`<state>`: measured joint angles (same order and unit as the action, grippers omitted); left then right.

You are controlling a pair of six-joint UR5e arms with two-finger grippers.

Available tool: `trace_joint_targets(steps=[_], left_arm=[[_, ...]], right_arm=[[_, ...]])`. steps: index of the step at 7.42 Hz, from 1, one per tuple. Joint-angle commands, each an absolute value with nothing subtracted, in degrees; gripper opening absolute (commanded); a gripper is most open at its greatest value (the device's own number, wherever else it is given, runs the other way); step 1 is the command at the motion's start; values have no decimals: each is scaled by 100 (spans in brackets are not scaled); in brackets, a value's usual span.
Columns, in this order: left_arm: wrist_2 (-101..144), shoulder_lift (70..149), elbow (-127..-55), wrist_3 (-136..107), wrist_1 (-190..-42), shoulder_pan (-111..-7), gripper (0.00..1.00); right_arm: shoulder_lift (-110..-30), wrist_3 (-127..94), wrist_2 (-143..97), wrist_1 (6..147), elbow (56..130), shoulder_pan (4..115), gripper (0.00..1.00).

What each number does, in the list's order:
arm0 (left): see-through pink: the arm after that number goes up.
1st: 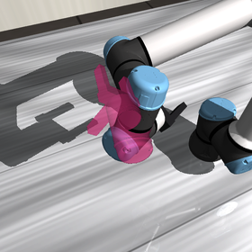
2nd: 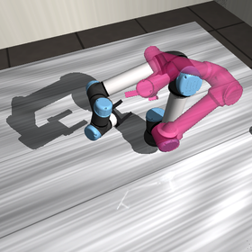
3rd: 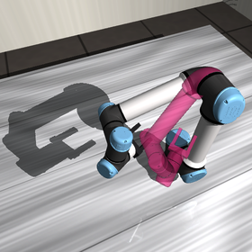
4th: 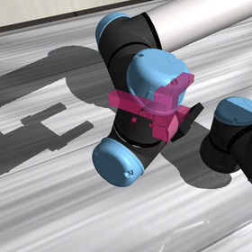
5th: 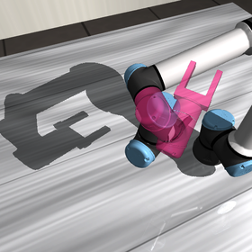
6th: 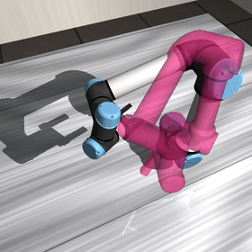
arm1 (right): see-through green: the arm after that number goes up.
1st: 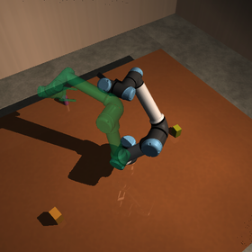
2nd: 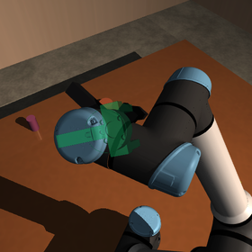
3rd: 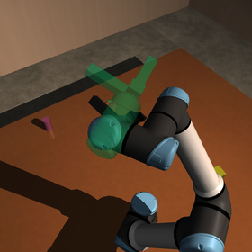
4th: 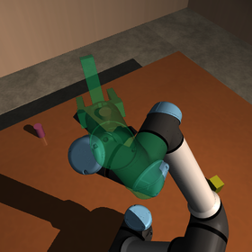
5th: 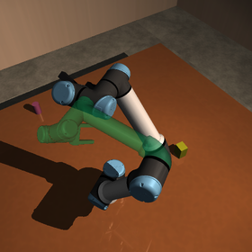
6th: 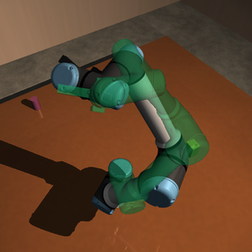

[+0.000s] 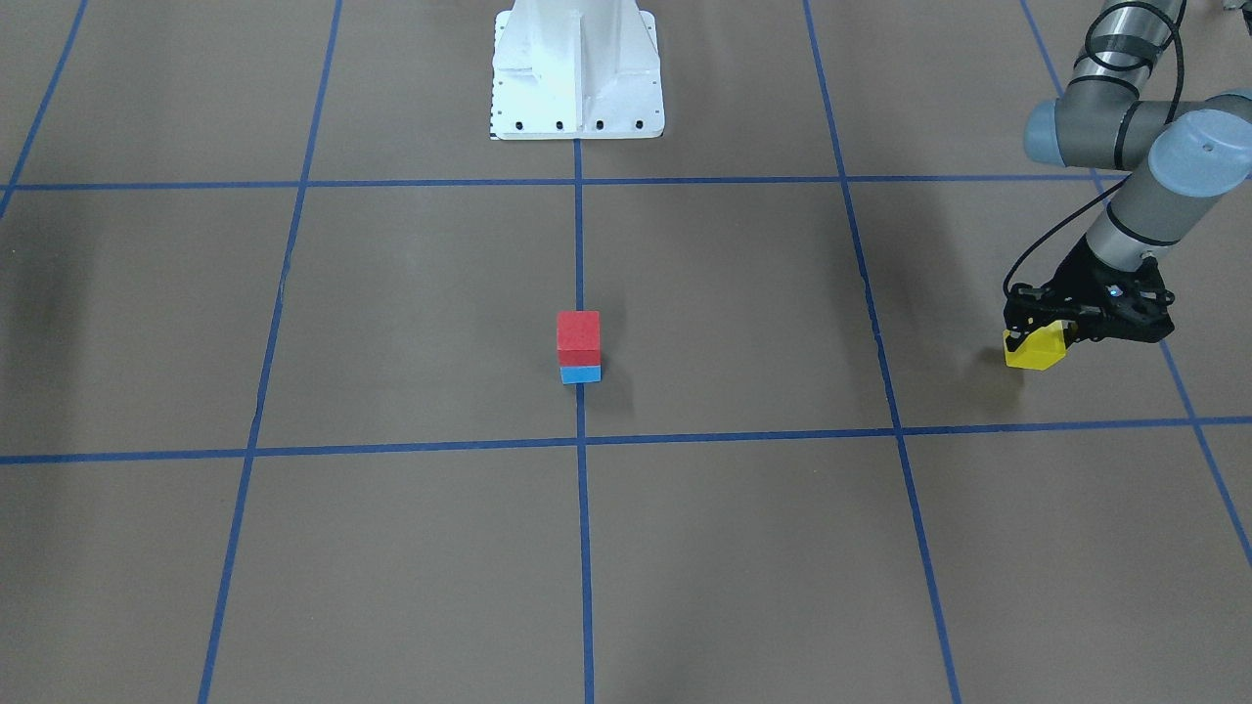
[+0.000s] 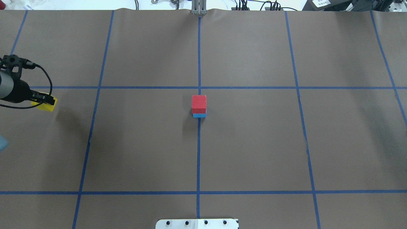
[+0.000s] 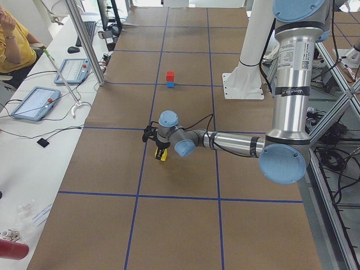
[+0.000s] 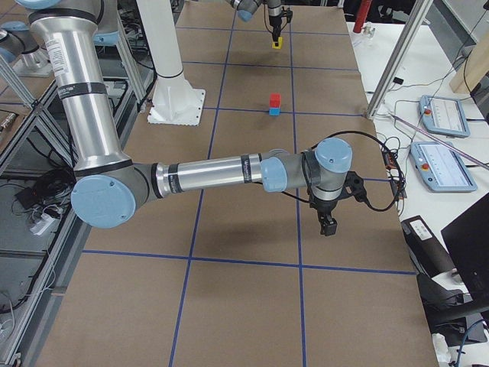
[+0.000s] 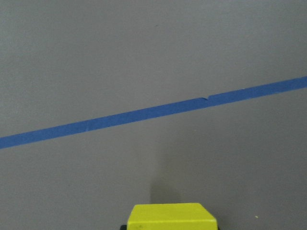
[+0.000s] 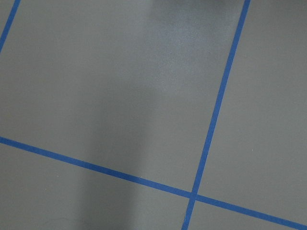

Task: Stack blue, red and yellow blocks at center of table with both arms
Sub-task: 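Carry the yellow cube with the left gripper above the red cube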

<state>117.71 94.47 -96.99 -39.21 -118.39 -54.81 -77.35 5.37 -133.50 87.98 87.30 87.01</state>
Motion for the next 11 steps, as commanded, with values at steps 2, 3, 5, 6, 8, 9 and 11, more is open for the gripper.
trace_joint_targets(steps=[2, 3, 5, 6, 8, 9, 11], left_arm=[[11742, 11664, -10529, -4443, -8630, -5171, 0], [11733, 12324, -10468, -4961, -8144, -4724, 0], [11042, 13511, -9709, -6104, -8077, -3818, 0], [10935, 13996, -9216, -6352, -8112, -3649, 0], [10819, 14483, -8659, -6398, -8200, -3411, 0], [10785, 14493, -8622, -6364, -8287, -3367, 0], [10784, 14790, -8299, -6354, -8297, -3322, 0]], right_arm=[[-7743, 527, -13351, 8798, 8728, 8701, 100], [-7743, 527, -13351, 8798, 8719, 8701, 100], [-7752, 527, -13351, 8798, 8710, 8701, 100], [-7761, 501, -13342, 8798, 8710, 8701, 100], [-7761, 360, -13342, 8798, 8728, 8701, 100], [-7752, 360, -13342, 8798, 8728, 8701, 100], [-7761, 360, -13342, 8798, 8728, 8701, 100]])
